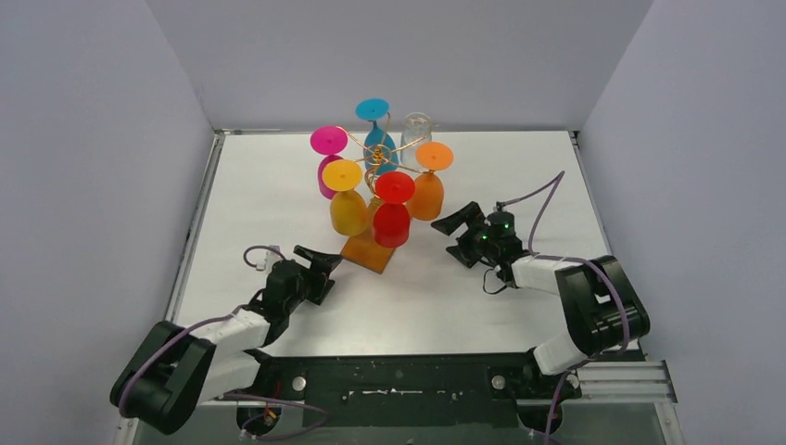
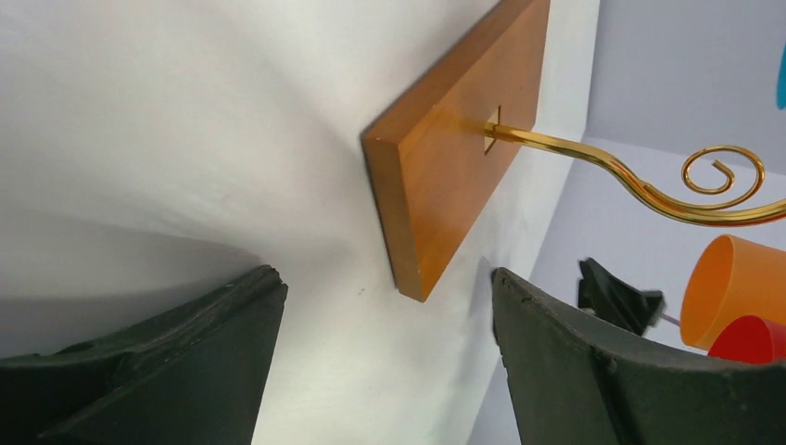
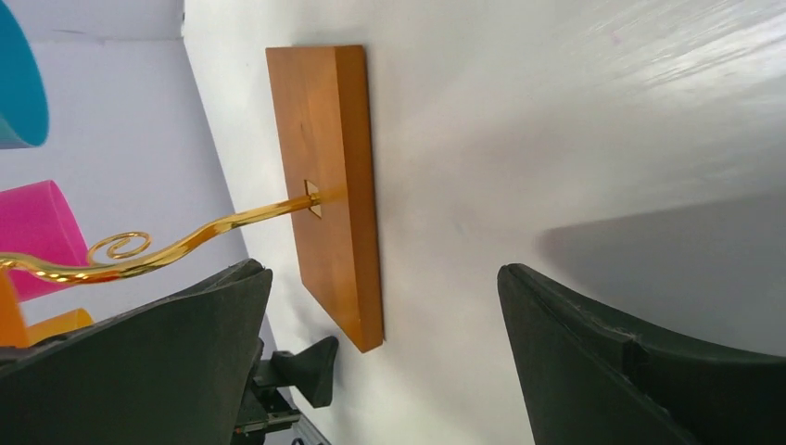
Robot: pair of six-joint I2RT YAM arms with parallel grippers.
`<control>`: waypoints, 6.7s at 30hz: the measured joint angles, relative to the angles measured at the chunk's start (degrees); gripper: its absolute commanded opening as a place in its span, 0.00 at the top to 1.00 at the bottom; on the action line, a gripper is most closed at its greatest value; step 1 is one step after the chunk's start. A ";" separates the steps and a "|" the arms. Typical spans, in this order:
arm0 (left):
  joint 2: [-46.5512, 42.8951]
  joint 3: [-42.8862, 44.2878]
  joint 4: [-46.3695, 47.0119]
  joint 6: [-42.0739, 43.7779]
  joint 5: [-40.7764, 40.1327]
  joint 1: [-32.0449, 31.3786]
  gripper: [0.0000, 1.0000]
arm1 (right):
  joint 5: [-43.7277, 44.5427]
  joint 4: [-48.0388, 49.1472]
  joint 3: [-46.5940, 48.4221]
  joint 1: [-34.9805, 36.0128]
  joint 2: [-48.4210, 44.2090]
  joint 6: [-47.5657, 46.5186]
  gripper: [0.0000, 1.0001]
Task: Take the wine glass off the wine glass rack
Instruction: Move the wine rack to the center of the board, then pick up the wine glass from the wine rack.
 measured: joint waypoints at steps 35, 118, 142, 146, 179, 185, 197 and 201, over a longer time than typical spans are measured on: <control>-32.85 29.31 -60.85 33.62 -18.05 3.39 0.13 | 5.05 -51.23 49.03 10.43 -26.53 -20.31 0.14; -45.42 28.46 -65.70 25.83 -19.45 3.58 0.11 | -7.52 -31.56 34.88 13.38 -22.69 2.75 1.00; -44.24 28.48 -65.70 25.44 -19.45 3.61 0.05 | -9.81 -33.94 38.34 15.37 -20.13 0.35 1.00; -43.78 28.48 -65.70 25.49 -19.45 3.61 0.05 | -10.51 -35.39 39.45 16.20 -19.76 -0.85 1.00; -45.29 28.48 -67.38 25.44 -19.50 3.58 0.05 | -5.40 -30.49 39.34 16.96 -17.59 -1.16 1.00; -46.14 28.48 -67.95 25.40 -19.58 3.61 0.05 | -1.84 -30.08 36.81 16.96 -20.04 0.35 1.00; -46.58 28.46 -68.65 25.31 -19.69 3.58 0.05 | -0.52 -25.49 32.59 16.83 -23.17 4.00 1.00; -46.80 28.46 -68.72 25.14 -19.69 3.61 0.05 | -0.42 -25.31 32.59 16.83 -23.21 4.31 1.00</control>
